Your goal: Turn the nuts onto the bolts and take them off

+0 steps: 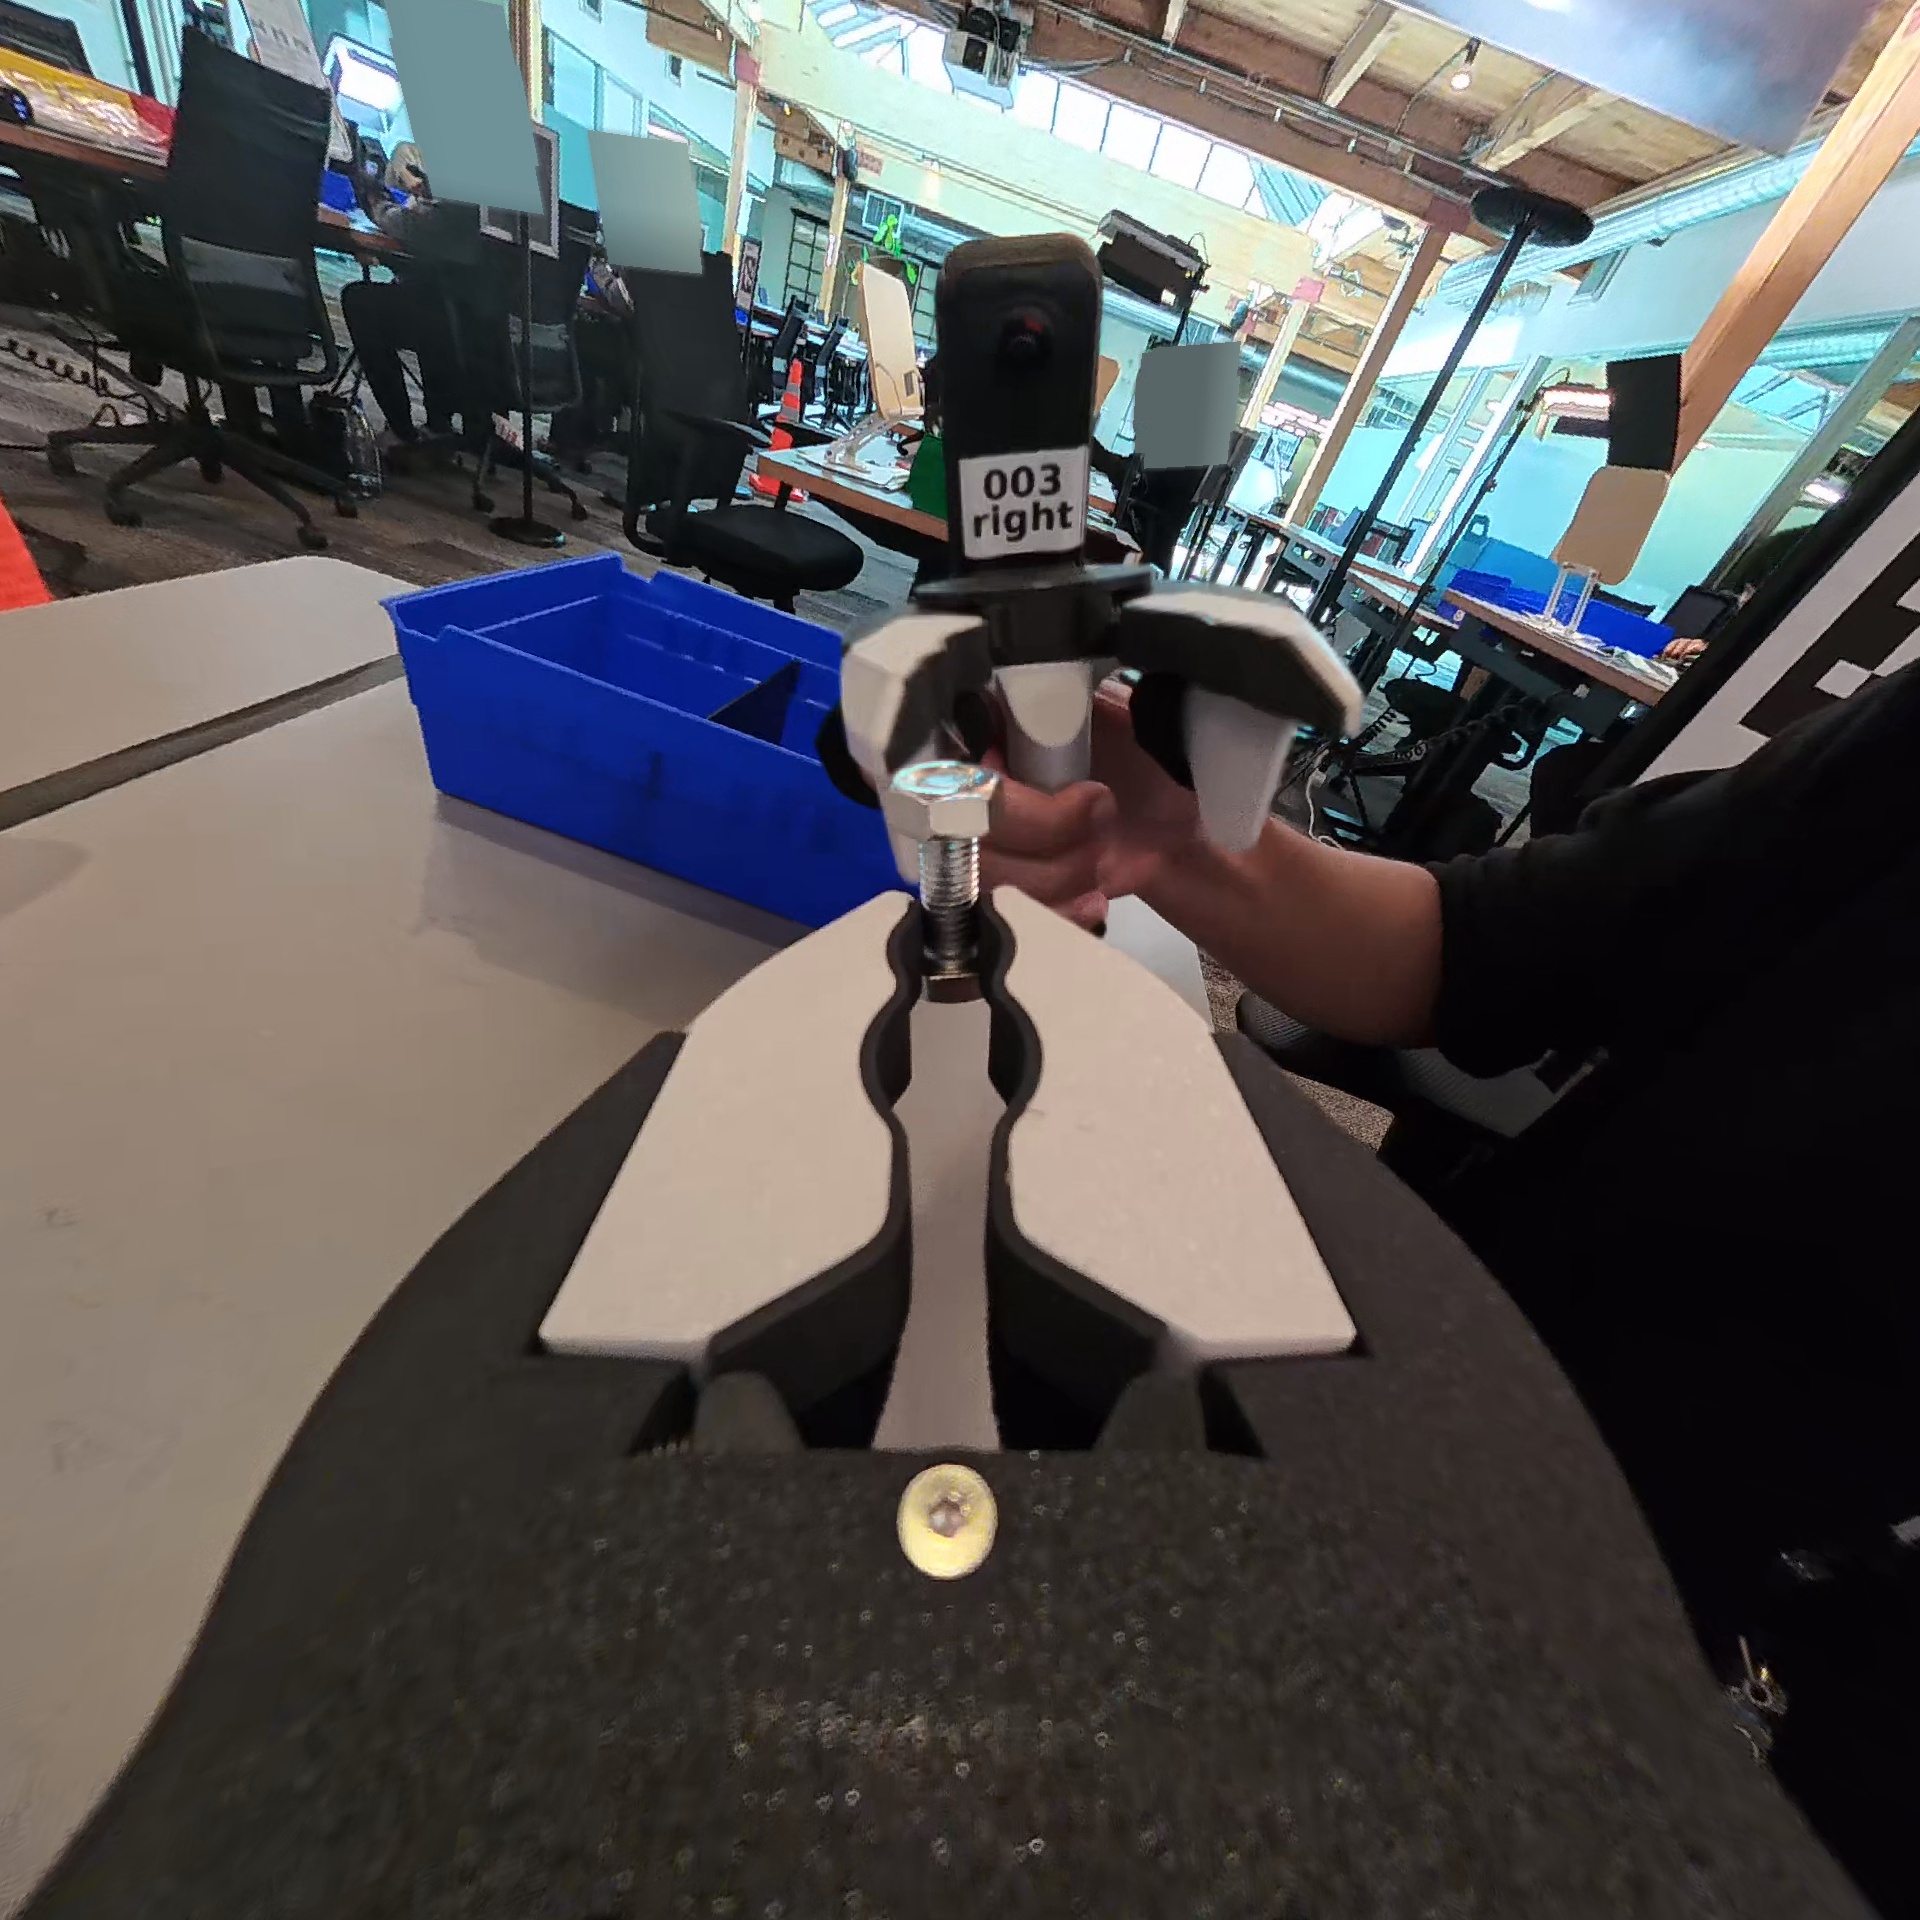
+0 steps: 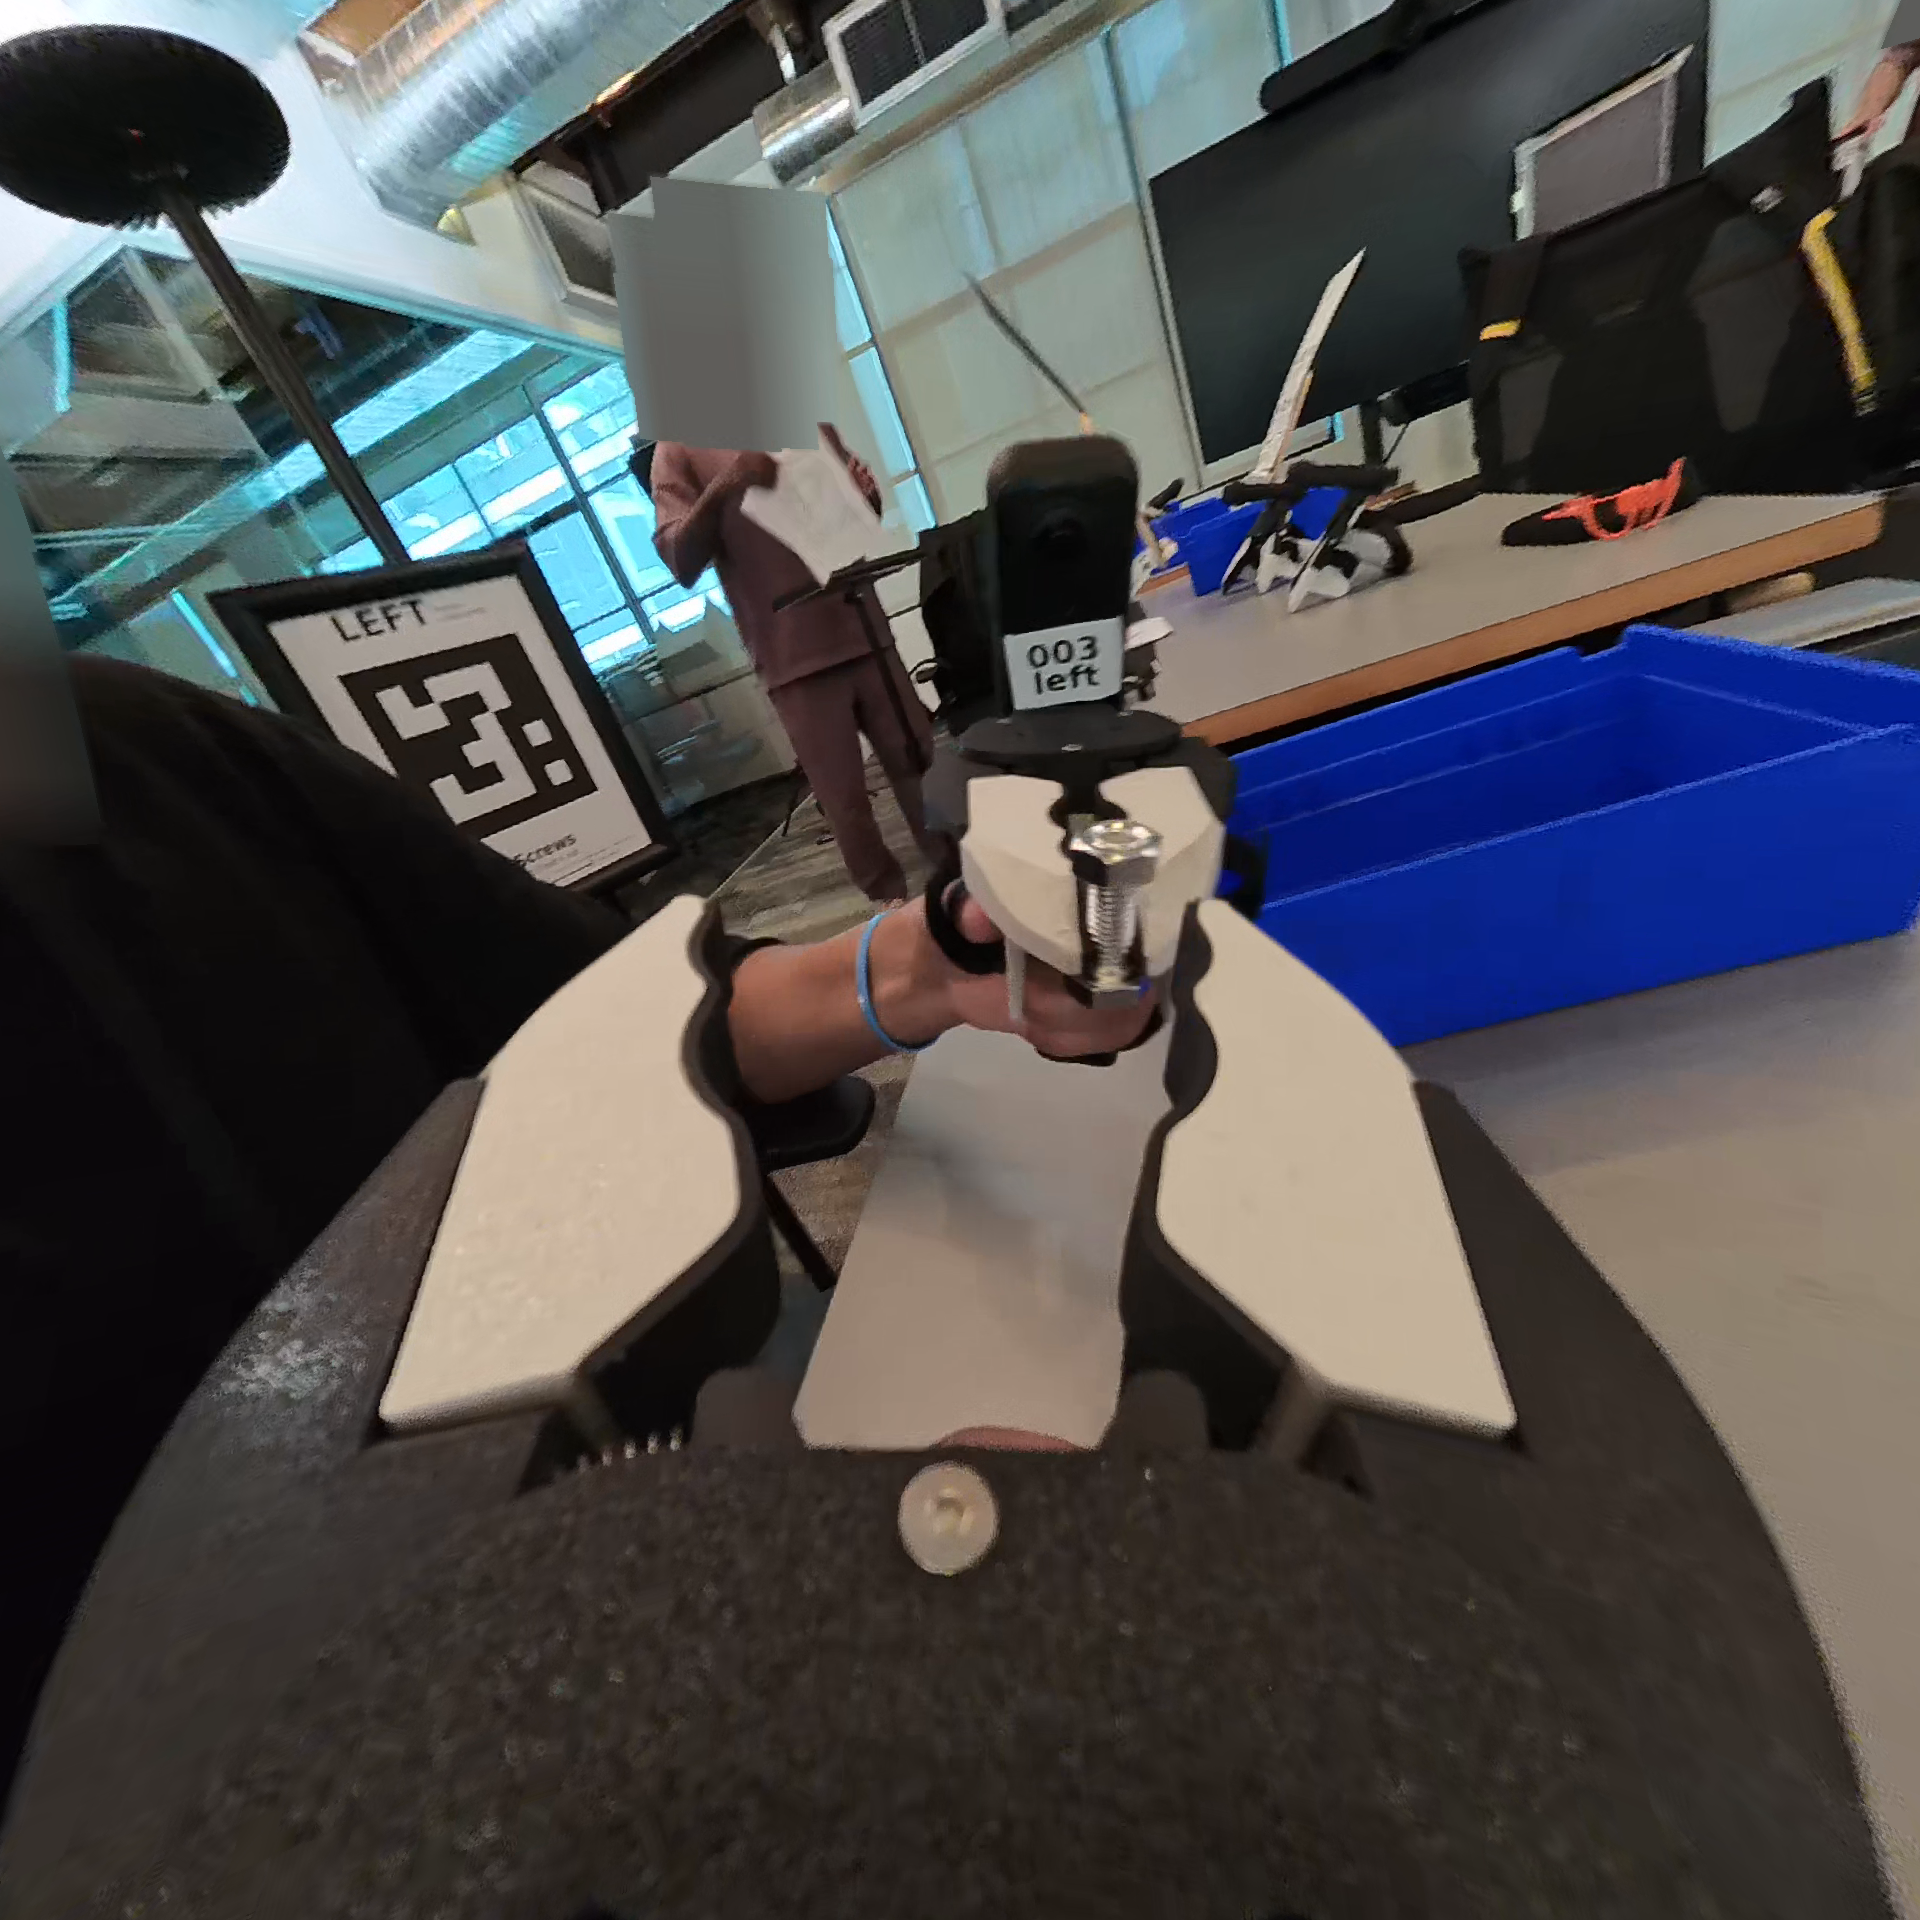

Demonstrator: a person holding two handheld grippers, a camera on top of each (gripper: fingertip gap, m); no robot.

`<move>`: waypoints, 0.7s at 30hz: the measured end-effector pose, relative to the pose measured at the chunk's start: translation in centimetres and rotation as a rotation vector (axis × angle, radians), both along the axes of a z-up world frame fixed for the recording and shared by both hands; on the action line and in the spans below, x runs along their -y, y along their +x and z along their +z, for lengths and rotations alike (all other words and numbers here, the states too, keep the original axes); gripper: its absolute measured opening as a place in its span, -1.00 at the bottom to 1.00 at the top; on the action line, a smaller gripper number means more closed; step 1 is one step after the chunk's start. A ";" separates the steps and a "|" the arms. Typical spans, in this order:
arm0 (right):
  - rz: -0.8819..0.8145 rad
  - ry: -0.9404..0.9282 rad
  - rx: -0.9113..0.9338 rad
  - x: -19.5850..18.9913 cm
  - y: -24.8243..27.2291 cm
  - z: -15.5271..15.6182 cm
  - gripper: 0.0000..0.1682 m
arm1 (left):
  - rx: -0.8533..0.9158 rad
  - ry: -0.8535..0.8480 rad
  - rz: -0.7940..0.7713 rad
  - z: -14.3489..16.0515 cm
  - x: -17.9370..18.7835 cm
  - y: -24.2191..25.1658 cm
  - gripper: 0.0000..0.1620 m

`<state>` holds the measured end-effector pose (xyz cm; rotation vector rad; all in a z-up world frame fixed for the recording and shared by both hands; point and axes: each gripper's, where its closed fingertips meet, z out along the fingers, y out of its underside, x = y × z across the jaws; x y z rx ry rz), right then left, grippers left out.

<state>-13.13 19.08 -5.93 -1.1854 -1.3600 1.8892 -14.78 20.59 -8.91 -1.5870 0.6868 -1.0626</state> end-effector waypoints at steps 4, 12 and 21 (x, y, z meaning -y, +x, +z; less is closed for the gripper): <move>0.039 -0.018 -0.011 2.2 -2.2 -0.5 0.11 | 0.005 -0.006 -0.029 -0.4 0.1 0.7 -0.90; -0.029 -0.037 -0.043 -0.7 -0.9 0.2 0.00 | -0.027 0.000 -0.036 -0.6 0.5 1.3 -0.90; 0.107 -0.064 -0.059 2.1 -1.0 -0.1 0.04 | 0.011 -0.018 -0.079 -0.6 0.7 1.7 -0.90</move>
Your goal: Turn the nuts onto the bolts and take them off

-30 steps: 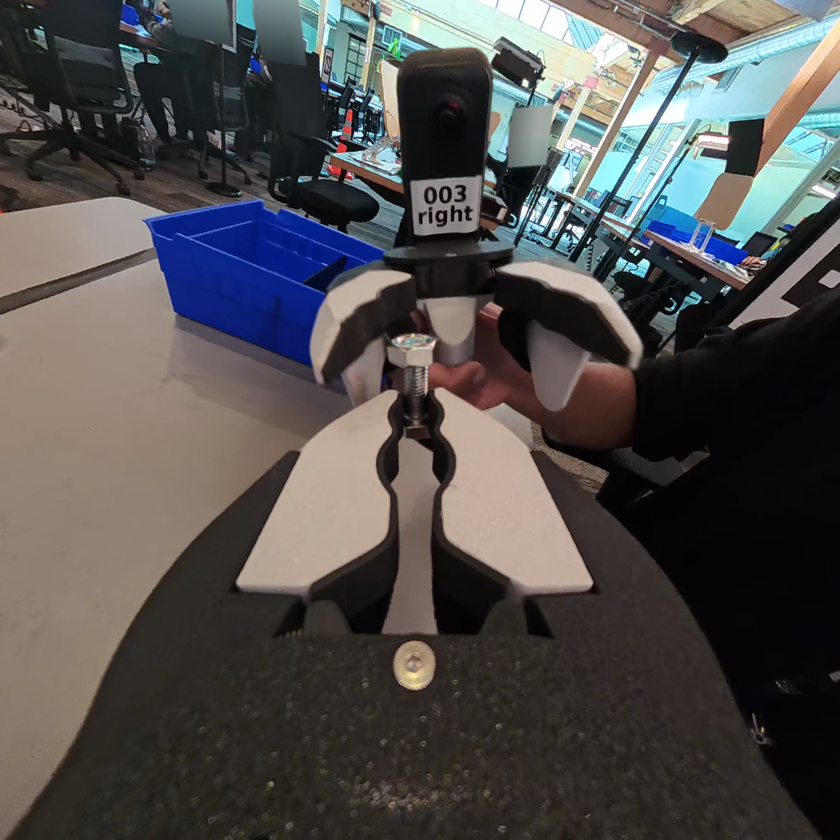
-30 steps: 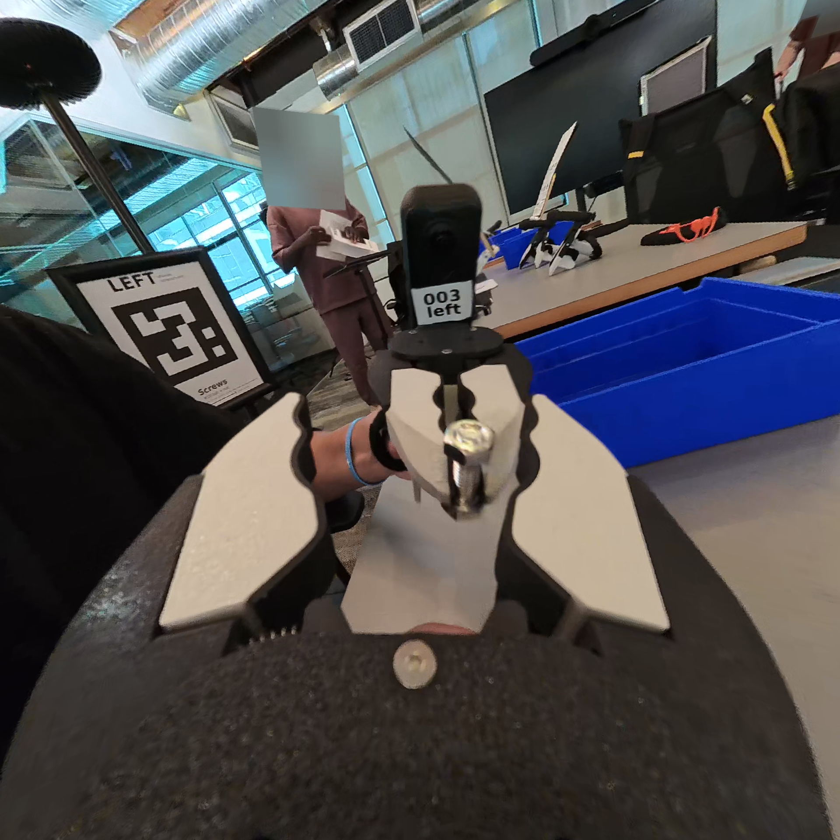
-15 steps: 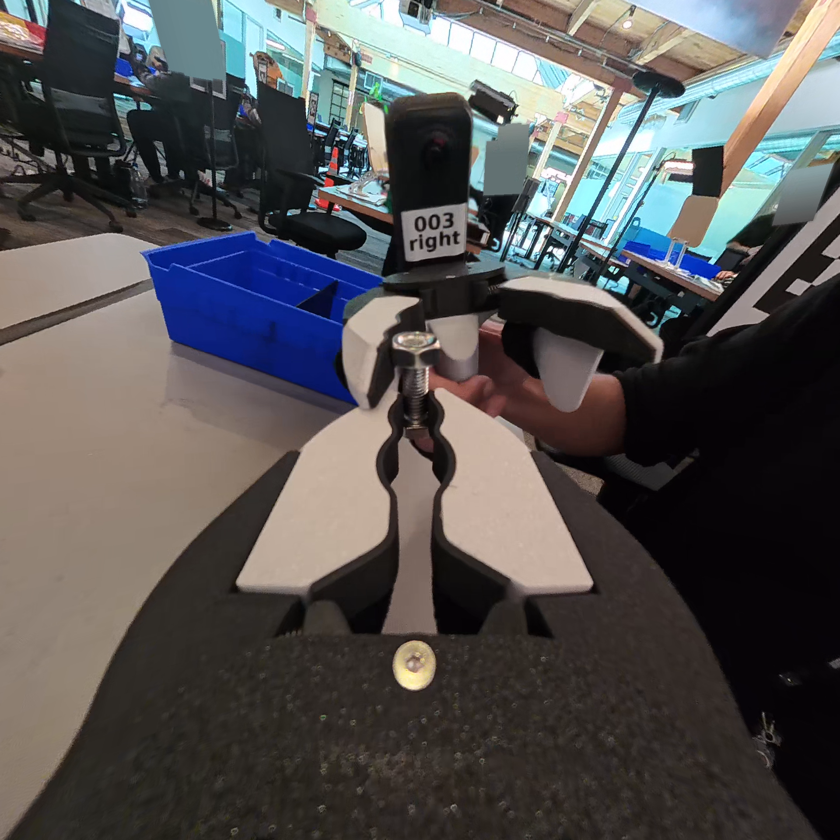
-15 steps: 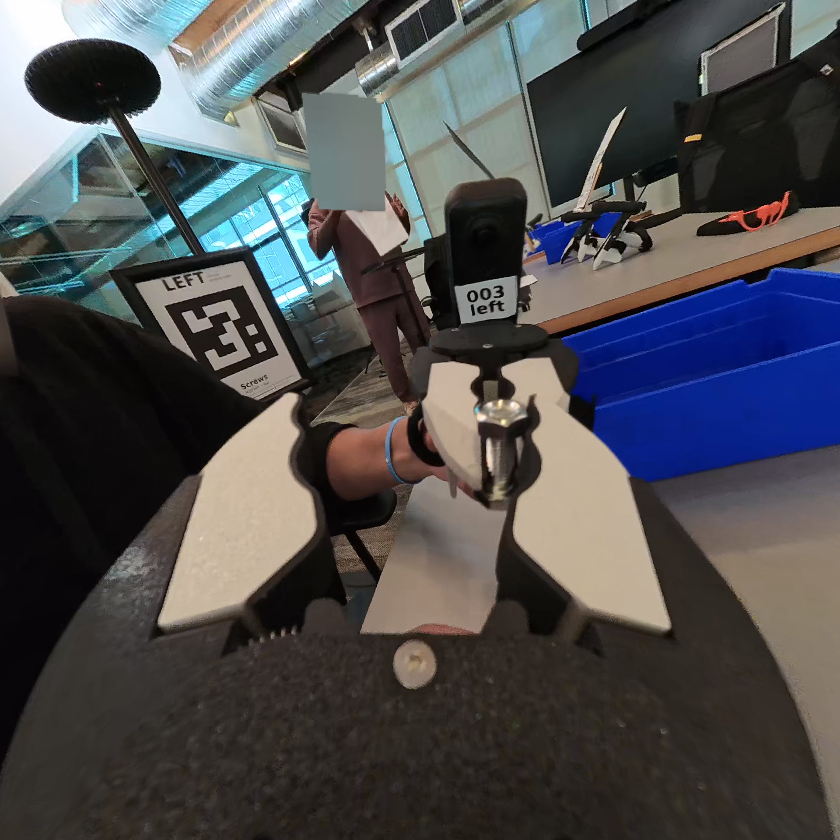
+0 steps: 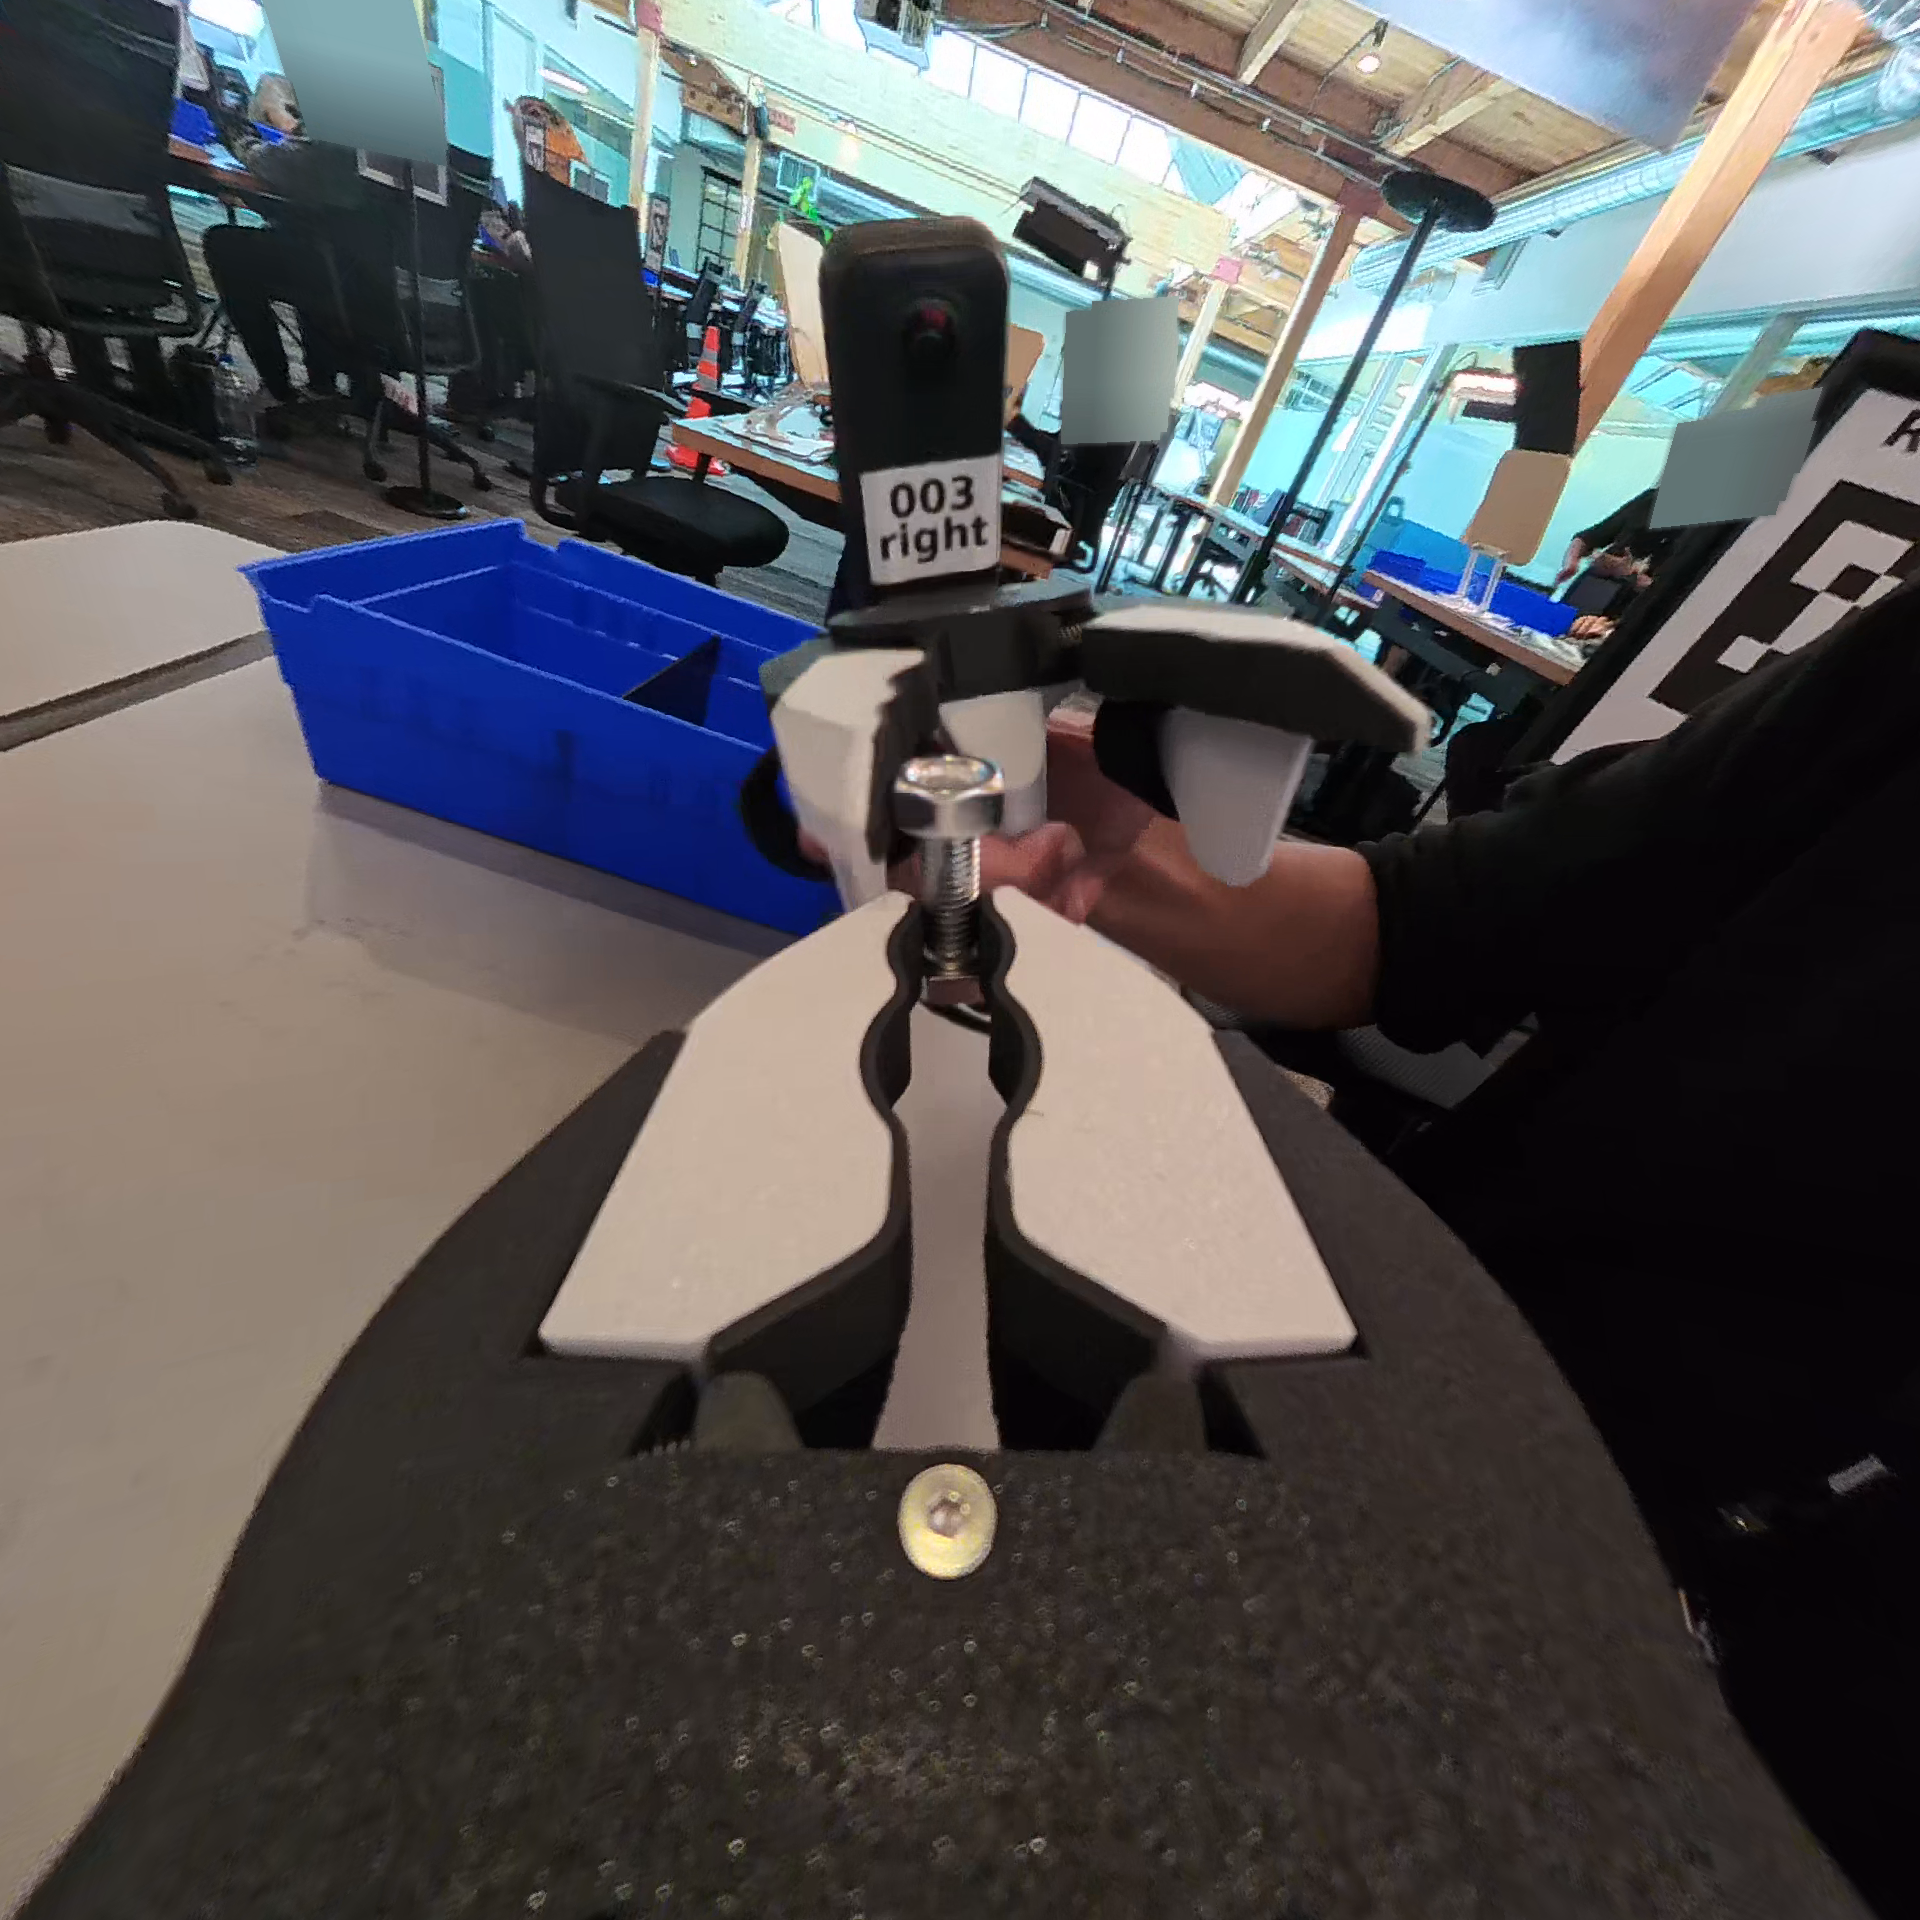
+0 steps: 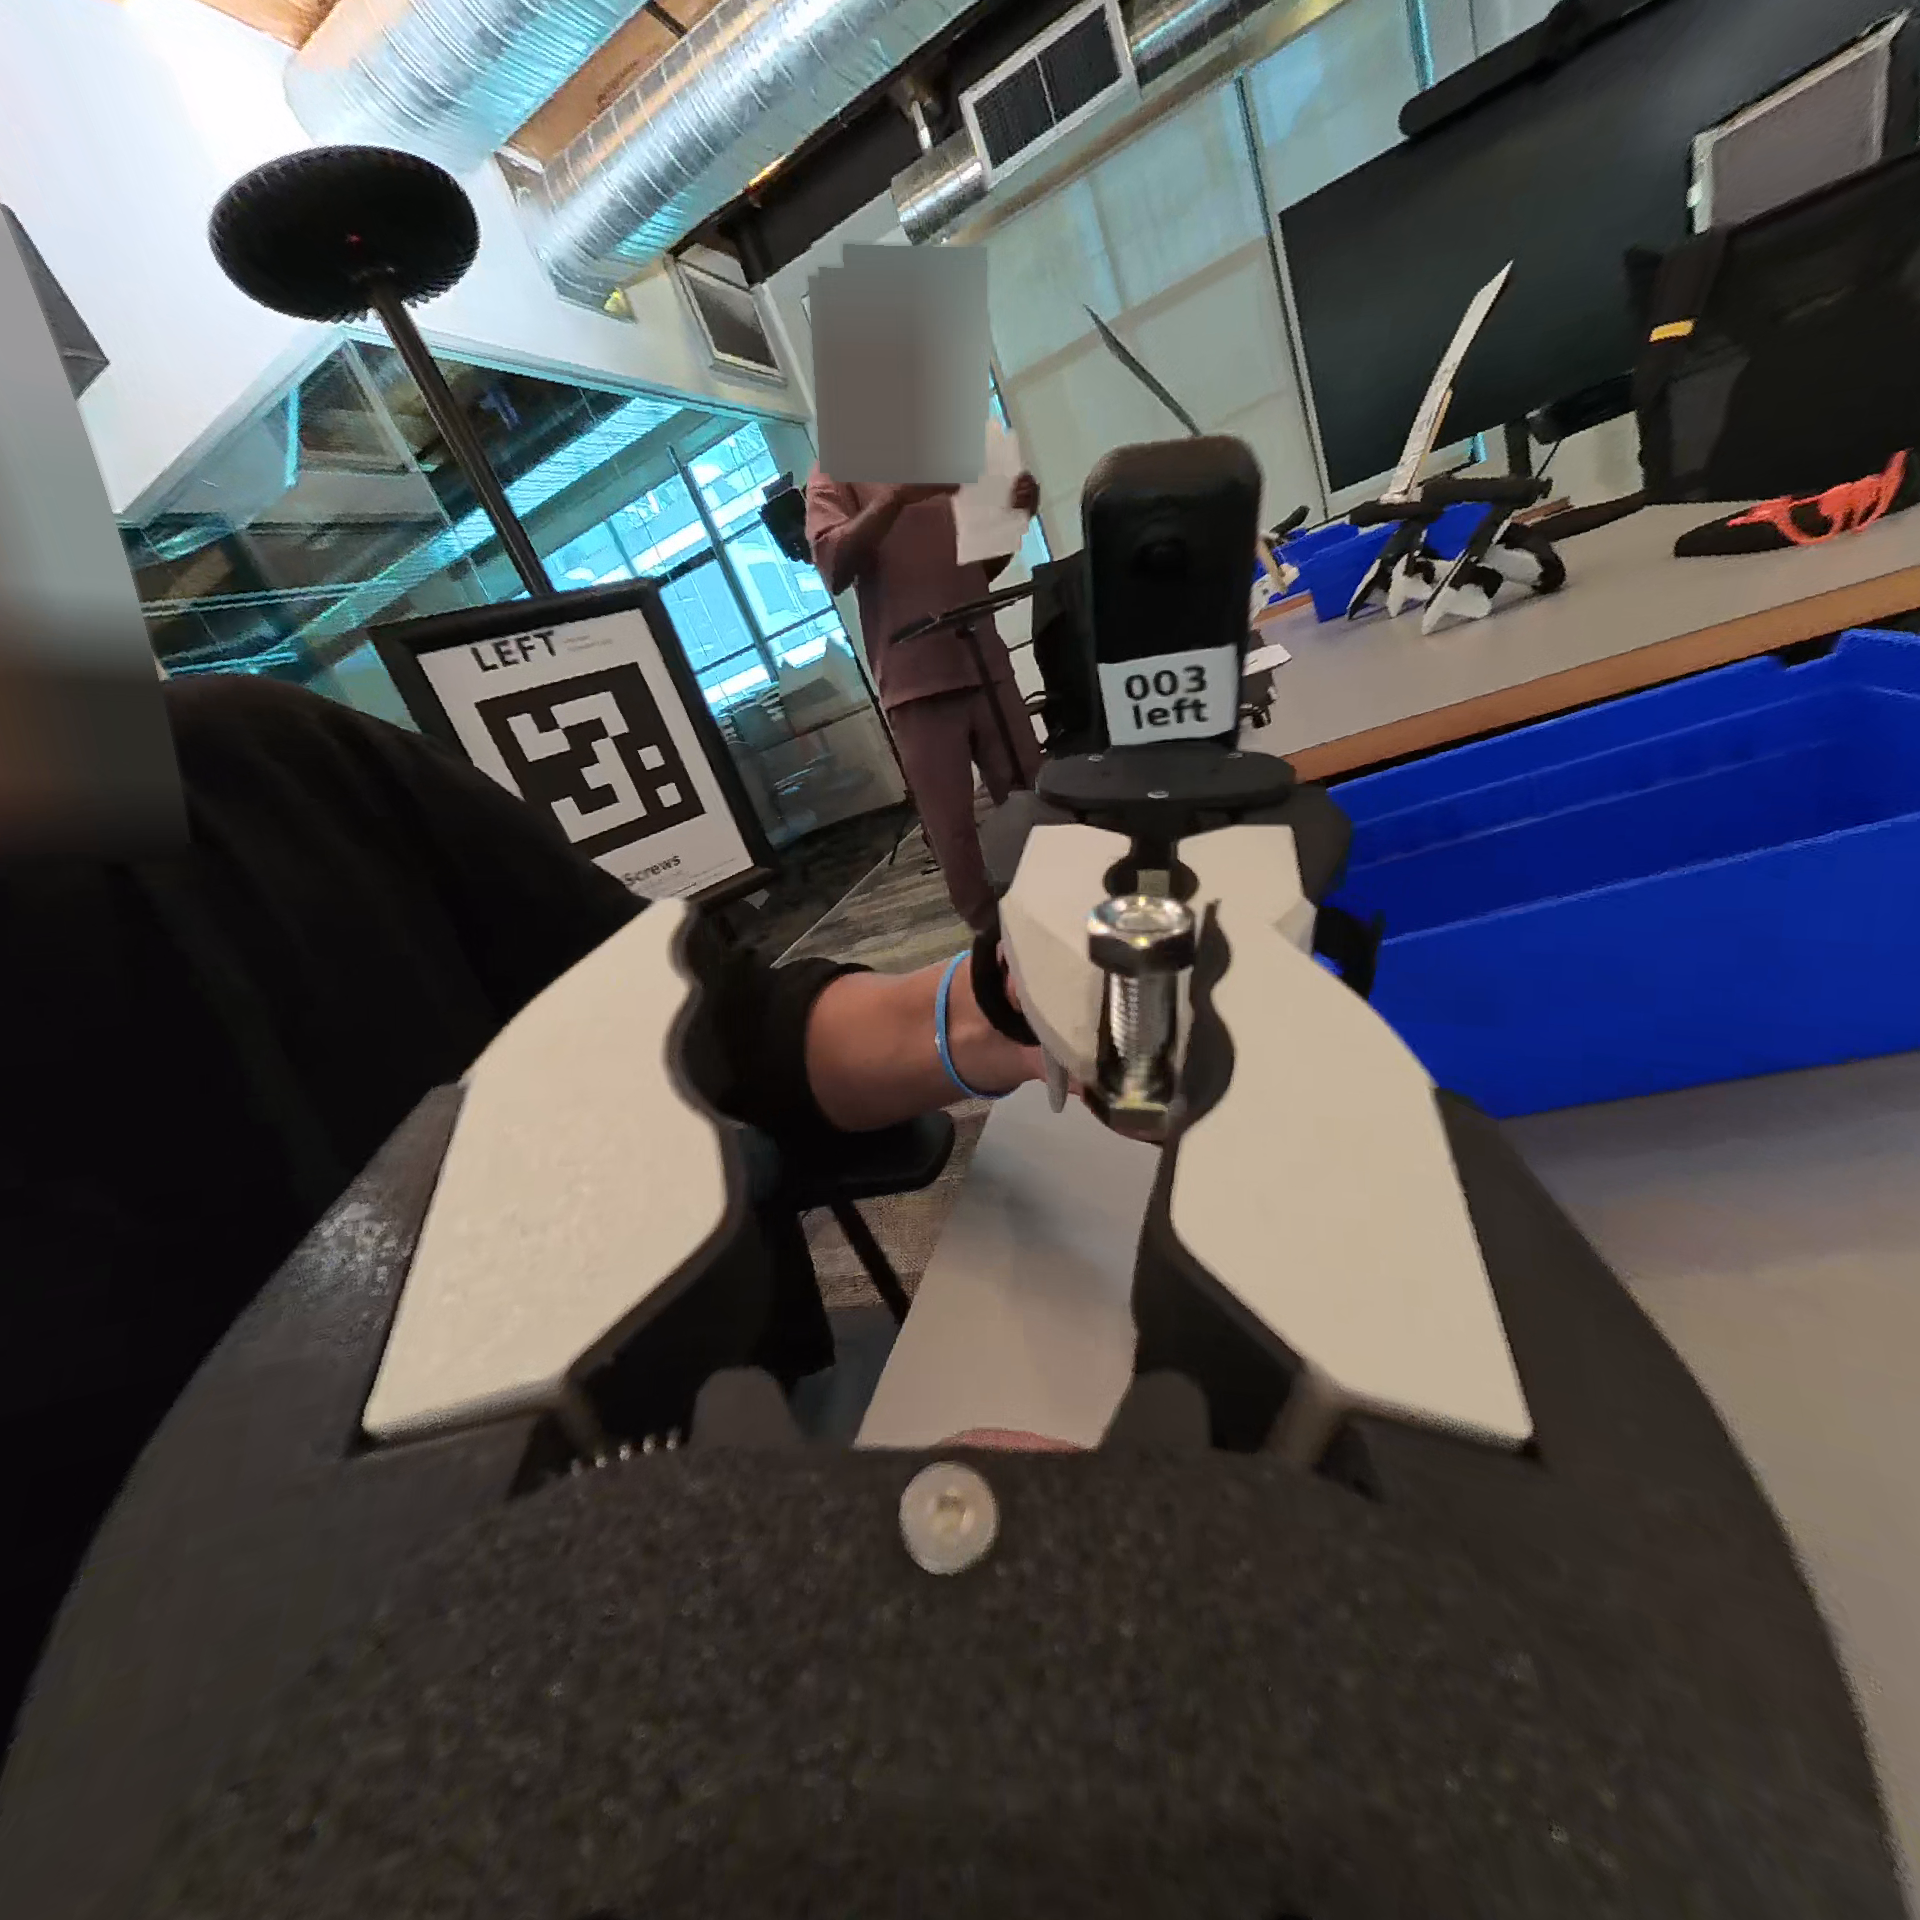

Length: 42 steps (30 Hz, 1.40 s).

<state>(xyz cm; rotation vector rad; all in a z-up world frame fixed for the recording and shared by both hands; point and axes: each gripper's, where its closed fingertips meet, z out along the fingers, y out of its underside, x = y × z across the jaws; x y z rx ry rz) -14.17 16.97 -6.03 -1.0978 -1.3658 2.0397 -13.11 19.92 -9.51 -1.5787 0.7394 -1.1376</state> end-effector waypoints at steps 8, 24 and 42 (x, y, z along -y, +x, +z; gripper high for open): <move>-0.056 0.044 0.029 -1.3 0.3 -0.3 0.05 | -0.025 0.020 0.008 0.1 0.3 -0.1 -0.90; -0.070 0.057 0.028 -0.9 -0.9 -0.6 0.05 | -0.033 0.011 0.003 -0.4 0.2 0.0 -0.90; -0.093 0.116 0.048 -1.4 0.0 -0.1 0.01 | -0.028 0.014 0.006 -0.2 0.2 -0.2 -0.90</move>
